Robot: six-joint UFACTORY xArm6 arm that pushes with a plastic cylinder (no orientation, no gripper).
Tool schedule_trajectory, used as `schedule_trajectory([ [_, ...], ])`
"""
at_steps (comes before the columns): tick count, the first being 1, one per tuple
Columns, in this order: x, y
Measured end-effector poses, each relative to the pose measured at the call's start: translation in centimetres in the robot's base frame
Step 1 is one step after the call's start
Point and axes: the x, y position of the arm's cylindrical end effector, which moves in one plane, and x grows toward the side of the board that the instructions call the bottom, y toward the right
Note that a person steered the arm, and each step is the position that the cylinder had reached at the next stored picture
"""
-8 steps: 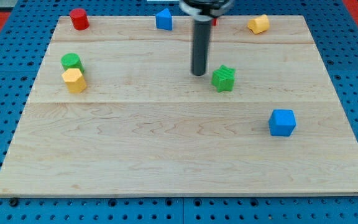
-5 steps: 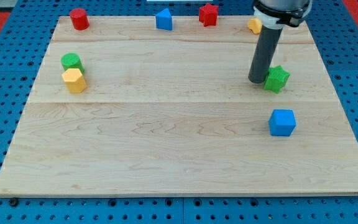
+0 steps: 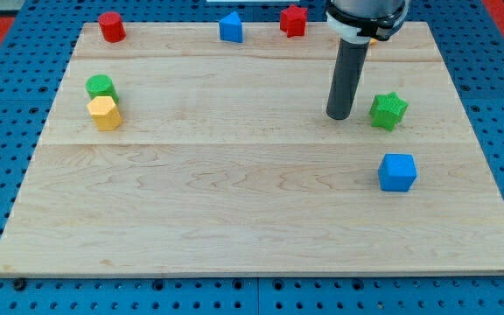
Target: Move the blue cube diagonal bottom right to the yellow hexagon
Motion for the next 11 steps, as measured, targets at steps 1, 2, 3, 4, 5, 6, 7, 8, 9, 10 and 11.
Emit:
schedule_trajectory([
  [1, 0.2, 0.0],
  [2, 0.8, 0.0],
  [3, 2.8, 3.1],
  [4, 6.2, 6.7],
  [5, 8.1, 7.6],
  [6, 9.7, 5.2],
  [7, 13.2, 3.8],
  [8, 14.8, 6.1],
  [9, 17.0, -1.2],
  [10, 17.1, -7.4],
  [11, 19.6, -1.5],
])
